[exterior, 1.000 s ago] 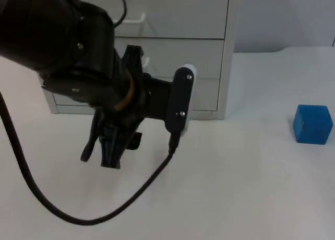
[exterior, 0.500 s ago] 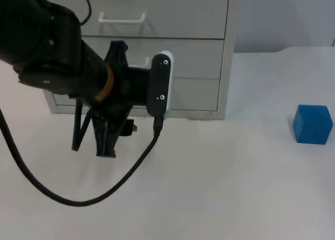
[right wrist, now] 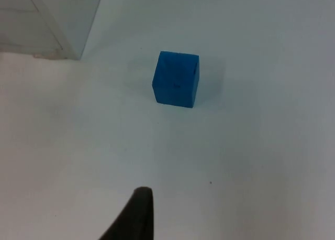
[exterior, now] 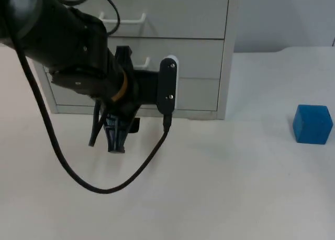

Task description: Open the drawer with the left hand, place the block into the drawer with the right hand, then close the drawer with the left hand.

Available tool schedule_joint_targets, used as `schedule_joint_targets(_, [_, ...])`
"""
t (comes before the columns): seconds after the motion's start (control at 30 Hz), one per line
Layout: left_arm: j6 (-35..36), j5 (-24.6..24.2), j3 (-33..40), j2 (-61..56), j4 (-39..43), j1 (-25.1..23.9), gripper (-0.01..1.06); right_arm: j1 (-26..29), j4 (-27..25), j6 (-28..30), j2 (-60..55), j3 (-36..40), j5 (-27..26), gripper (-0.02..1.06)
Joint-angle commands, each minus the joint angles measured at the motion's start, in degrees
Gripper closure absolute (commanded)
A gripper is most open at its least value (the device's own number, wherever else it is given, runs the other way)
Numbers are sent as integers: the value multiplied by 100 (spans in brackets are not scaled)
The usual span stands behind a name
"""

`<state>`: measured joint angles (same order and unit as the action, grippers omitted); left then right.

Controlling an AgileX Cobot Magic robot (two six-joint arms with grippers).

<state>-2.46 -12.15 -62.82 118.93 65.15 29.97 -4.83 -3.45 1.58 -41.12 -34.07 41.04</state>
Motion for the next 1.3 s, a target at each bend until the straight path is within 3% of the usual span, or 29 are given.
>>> schedule_joint_targets(0.0, [83, 32, -84, 87, 148, -7, 51, 43, 41, 62, 1, 6, -64, -1])
schedule_joint_targets(0.3, [332, -357, -342, 401, 467, -7, 54, 43, 41, 62, 1, 6, -64, -1])
schedule_joint_targets(0.37, [332, -424, -342, 401, 400, -7, 69, 43, 33, 62, 1, 6, -92, -1])
schedule_joint_targets(0.4, [332, -424, -342, 401, 400, -7, 69, 43, 33, 62, 1, 6, -92, -1])
schedule_joint_targets(0.5, [332, -664, -342, 401, -17, 39, 105, 43, 33, 62, 1, 6, -104, -1])
schedule_joint_targets(0.77, [345, -815, 227, 210, -199, 279, 105, 43, 33, 62, 1, 6, -114, -1])
schedule_joint_targets(0.93, [892, -724, 879, -173, -187, 513, 105, 43, 33, 62, 1, 6, -124, -1])
schedule_joint_targets(1.07, [1325, -653, 1497, -560, -239, 873, 105, 43, 33, 62, 1, 6, -139, -1])
schedule_joint_targets(1.27, [1380, -664, 1833, -692, -579, 1326, 105, 43, 33, 62, 1, 6, -139, -1])
